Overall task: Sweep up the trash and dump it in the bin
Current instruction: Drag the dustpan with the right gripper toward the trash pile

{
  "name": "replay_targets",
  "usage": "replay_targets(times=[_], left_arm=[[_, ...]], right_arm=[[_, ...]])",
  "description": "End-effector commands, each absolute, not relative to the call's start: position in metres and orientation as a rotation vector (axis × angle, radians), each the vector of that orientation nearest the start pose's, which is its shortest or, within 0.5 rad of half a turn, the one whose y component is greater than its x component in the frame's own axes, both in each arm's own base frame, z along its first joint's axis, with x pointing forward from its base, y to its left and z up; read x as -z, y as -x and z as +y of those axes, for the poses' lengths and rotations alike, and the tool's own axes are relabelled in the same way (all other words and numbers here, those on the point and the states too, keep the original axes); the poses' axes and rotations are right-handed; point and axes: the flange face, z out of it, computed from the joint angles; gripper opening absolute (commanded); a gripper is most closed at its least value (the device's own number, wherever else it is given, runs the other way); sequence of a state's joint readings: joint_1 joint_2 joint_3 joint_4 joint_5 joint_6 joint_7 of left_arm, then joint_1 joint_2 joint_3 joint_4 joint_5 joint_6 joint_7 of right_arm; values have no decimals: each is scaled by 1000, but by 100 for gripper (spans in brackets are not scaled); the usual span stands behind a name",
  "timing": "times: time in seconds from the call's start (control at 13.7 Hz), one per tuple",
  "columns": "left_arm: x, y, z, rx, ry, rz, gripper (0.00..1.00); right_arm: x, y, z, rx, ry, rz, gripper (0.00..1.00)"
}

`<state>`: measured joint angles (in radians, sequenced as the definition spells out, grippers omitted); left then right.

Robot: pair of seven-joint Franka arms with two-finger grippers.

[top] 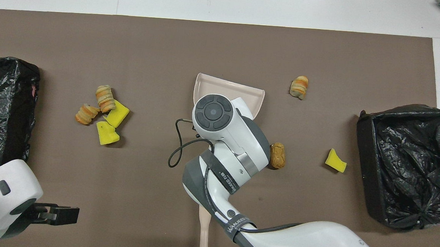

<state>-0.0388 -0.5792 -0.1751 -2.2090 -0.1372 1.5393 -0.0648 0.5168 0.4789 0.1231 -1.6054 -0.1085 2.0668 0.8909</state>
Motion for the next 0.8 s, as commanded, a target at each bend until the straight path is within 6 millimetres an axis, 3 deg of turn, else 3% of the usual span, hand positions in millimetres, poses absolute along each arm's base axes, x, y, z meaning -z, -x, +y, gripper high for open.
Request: replay_targets(times=[0.0, 0.07, 0.37, 0.73], left_arm=[[-583, -351, -112, -126, 3203, 199, 100], [-583, -351, -118, -118, 3215, 215, 100], [-561, -332, -197, -126, 3193, 323, 100], [-510, -299, -281, -68, 3229, 283, 100]], right_arm=[[-370, -561, 377, 106, 3181, 61, 0], [-375, -565, 370, 112, 3182, -58, 0], [-389, -582, 335, 100, 3131, -659, 0], [-388, -597, 301, 41, 2950, -1283, 0]])
